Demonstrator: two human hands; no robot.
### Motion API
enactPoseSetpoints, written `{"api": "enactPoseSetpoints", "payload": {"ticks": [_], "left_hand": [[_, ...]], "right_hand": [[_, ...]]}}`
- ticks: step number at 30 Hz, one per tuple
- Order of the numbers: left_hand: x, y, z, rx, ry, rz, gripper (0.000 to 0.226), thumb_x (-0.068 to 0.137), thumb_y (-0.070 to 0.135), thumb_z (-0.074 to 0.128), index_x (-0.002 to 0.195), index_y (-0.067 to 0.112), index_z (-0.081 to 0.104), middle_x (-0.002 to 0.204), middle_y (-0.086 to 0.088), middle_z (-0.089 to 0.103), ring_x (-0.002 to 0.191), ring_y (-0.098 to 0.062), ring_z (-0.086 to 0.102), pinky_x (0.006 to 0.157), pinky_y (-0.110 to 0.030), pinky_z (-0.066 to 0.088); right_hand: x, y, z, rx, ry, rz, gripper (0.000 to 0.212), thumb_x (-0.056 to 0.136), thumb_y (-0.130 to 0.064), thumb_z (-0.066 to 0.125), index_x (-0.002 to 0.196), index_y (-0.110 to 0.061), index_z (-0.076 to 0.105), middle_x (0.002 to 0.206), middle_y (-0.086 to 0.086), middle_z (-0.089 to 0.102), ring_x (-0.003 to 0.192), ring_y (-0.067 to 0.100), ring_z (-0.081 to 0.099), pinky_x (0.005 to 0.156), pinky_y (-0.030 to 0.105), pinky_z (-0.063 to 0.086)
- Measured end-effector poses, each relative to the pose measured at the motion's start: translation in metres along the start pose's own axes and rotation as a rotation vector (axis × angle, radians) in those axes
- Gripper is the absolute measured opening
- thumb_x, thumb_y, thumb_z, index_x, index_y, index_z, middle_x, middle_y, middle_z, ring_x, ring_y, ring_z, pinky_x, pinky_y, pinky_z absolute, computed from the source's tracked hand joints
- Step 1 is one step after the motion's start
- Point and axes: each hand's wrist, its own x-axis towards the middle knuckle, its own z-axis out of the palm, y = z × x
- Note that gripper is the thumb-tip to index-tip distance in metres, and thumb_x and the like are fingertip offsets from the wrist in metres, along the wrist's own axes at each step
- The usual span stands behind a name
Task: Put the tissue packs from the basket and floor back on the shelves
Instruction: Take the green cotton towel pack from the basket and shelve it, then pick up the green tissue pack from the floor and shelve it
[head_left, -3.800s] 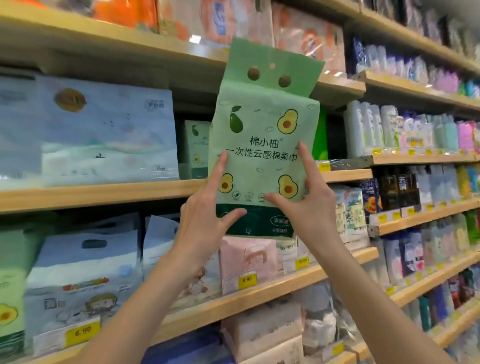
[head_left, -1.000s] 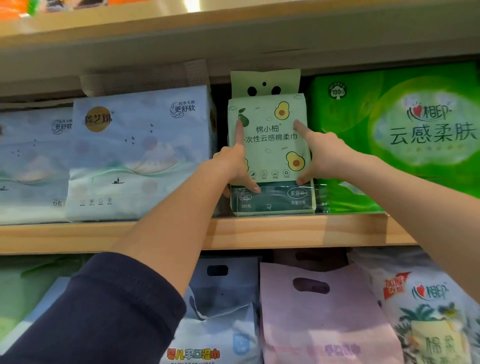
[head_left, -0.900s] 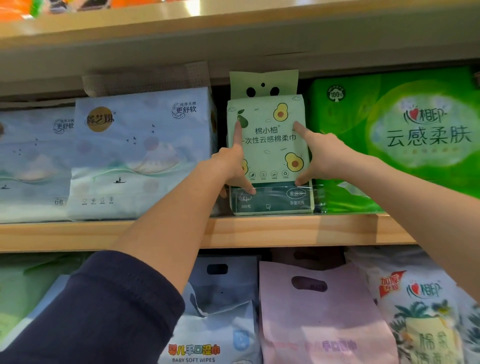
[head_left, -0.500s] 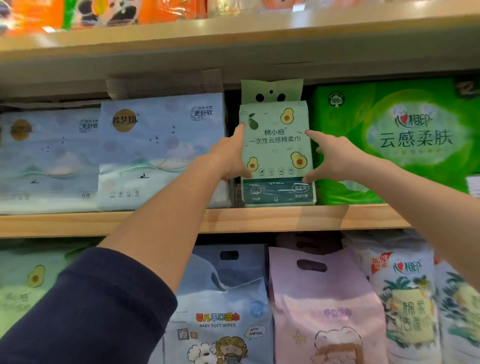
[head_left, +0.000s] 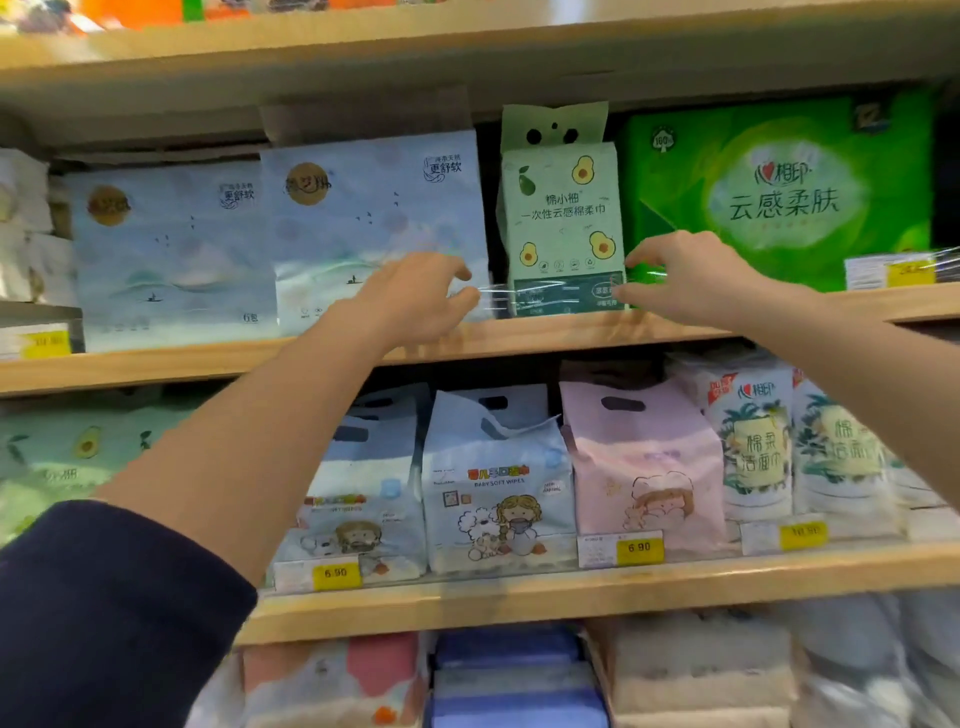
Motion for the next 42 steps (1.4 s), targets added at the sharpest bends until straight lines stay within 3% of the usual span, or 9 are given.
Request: {"api": "enactPoseSetpoints", "payload": {"ticks": [5,8,10,15,22,27,32,39,42], "left_hand": [[-0.061,-0.006,-0.004,0.033,-0.11,-0.018,0.043,0.095,0.037,0.039,0.135,0.02,0.043,0.141,-0.009,0.045,0.127,-0.031,0.042,0.103,-0.046,0.036],[-0.101,-0.007,-0.01,0.027,-0.108,-0.029,0.042,0.096,0.034,0.04,0.136,0.02,0.043,0.14,-0.008,0.045,0.126,-0.029,0.043,0.101,-0.041,0.037],[-0.132,-0.011,-0.016,0.054,-0.091,-0.059,0.043,0.095,0.034,0.04,0.136,0.023,0.043,0.141,-0.006,0.045,0.126,-0.027,0.043,0.098,-0.04,0.038],[-0.22,-0.02,-0.032,0.149,-0.132,-0.197,0.044,0.094,0.036,0.042,0.135,0.021,0.044,0.138,-0.008,0.047,0.123,-0.029,0.046,0.095,-0.04,0.039],[-0.383,0.006,-0.051,0.252,-0.295,-0.462,0.051,0.094,0.038,0.042,0.139,0.014,0.039,0.14,-0.009,0.046,0.125,-0.028,0.044,0.098,-0.038,0.036],[-0.508,0.043,-0.085,0.266,-0.422,-0.685,0.059,0.093,0.039,0.045,0.144,0.014,0.029,0.141,-0.009,0.046,0.126,-0.028,0.044,0.1,-0.037,0.035],[-0.62,0.076,-0.136,0.312,-0.51,-0.91,0.062,0.088,0.041,0.041,0.142,0.011,0.031,0.135,-0.014,0.05,0.121,-0.031,0.049,0.099,-0.039,0.039],[-0.753,0.116,-0.211,0.385,-0.545,-1.16,0.068,0.082,0.048,0.035,0.14,0.011,0.035,0.14,-0.013,0.047,0.124,-0.031,0.047,0.101,-0.037,0.035],[-0.807,0.125,-0.244,0.407,-0.564,-1.246,0.061,0.09,0.046,0.041,0.141,0.014,0.033,0.142,-0.01,0.044,0.126,-0.029,0.046,0.101,-0.035,0.035]], "right_hand": [[-0.043,-0.008,0.0,0.012,-0.047,-0.039,0.047,0.085,-0.037,0.057,0.126,-0.014,0.052,0.133,0.014,0.053,0.119,0.034,0.048,0.095,0.042,0.042],[-0.068,-0.011,0.004,0.093,-0.081,-0.065,0.046,0.085,-0.035,0.058,0.125,-0.013,0.052,0.129,0.014,0.054,0.115,0.032,0.05,0.089,0.037,0.04],[-0.083,-0.012,0.009,0.17,-0.089,-0.098,0.046,0.085,-0.031,0.059,0.126,-0.011,0.051,0.129,0.014,0.055,0.115,0.032,0.051,0.093,0.037,0.04],[-0.13,-0.029,0.031,0.272,-0.159,-0.173,0.052,0.085,-0.031,0.059,0.132,-0.014,0.045,0.135,0.012,0.052,0.121,0.031,0.048,0.098,0.043,0.041],[-0.226,-0.074,0.068,0.37,-0.362,-0.459,0.057,0.086,-0.037,0.057,0.136,-0.017,0.038,0.139,0.009,0.046,0.126,0.027,0.043,0.101,0.041,0.037],[-0.305,-0.127,0.079,0.46,-0.521,-0.654,0.057,0.082,-0.037,0.061,0.132,-0.017,0.042,0.132,0.009,0.051,0.117,0.028,0.048,0.09,0.041,0.043],[-0.38,-0.196,0.089,0.535,-0.701,-0.849,0.069,0.077,-0.049,0.056,0.135,-0.014,0.041,0.137,0.012,0.048,0.126,0.03,0.043,0.101,0.043,0.039],[-0.477,-0.315,0.069,0.624,-0.839,-1.13,0.065,0.082,-0.035,0.062,0.137,-0.014,0.037,0.139,0.01,0.046,0.127,0.027,0.041,0.102,0.039,0.036],[-0.519,-0.365,0.056,0.665,-0.878,-1.191,0.064,0.082,-0.037,0.062,0.137,-0.017,0.037,0.138,0.009,0.047,0.127,0.026,0.041,0.102,0.038,0.037]]}}
